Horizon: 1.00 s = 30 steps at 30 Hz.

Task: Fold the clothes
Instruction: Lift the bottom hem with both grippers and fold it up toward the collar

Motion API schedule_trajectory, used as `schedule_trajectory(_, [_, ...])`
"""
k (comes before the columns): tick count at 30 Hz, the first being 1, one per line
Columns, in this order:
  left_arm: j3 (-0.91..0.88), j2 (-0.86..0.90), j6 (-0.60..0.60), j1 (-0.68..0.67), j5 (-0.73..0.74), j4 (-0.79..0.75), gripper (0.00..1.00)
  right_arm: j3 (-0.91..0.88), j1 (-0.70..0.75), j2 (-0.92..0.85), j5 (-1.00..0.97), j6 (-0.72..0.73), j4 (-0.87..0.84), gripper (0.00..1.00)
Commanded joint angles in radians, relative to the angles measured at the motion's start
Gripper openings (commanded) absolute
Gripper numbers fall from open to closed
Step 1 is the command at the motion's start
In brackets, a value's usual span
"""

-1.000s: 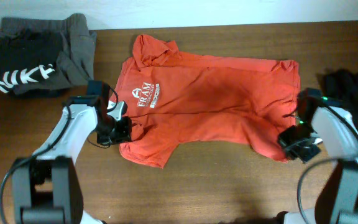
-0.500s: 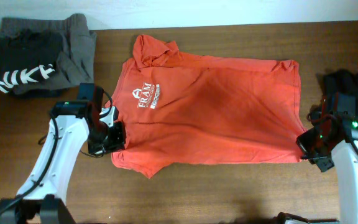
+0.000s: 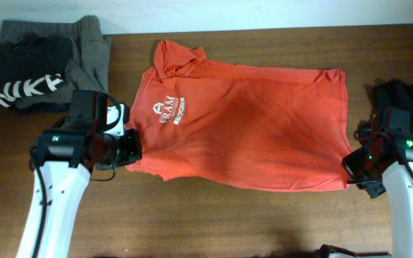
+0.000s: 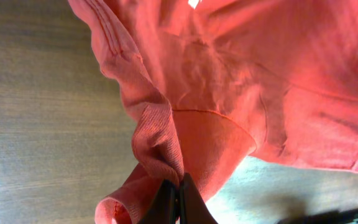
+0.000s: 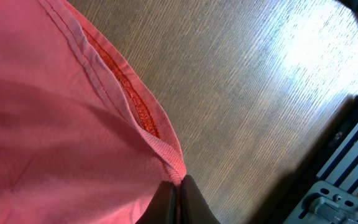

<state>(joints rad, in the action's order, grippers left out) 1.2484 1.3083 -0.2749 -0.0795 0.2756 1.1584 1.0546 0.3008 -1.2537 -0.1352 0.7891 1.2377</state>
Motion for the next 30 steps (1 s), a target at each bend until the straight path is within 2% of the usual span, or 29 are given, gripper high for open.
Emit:
schedule_trajectory(1, [0.017, -0.007, -0.027, -0.001, -0.038, -0.022, 0.01, 0.014, 0.009, 0.006, -0.038, 0.005, -0.006, 0.04])
schedule_trajectory(6, [0.017, -0.002, -0.027, -0.001, -0.121, -0.126, 0.01, 0.014, 0.007, 0.006, -0.019, 0.005, -0.063, 0.04])
schedule_trajectory(14, [0.016, 0.061, -0.027, -0.001, -0.147, -0.296, 0.01, 0.013, 0.007, -0.022, 0.023, 0.005, -0.166, 0.04])
schedule_trajectory(19, [0.016, 0.172, -0.027, -0.001, -0.146, -0.362, 0.0, 0.013, 0.007, -0.112, 0.035, 0.005, -0.219, 0.04])
schedule_trajectory(30, [0.016, 0.365, -0.024, -0.001, -0.178, -0.66, 0.01, 0.013, 0.007, -0.29, 0.098, 0.005, -0.436, 0.04])
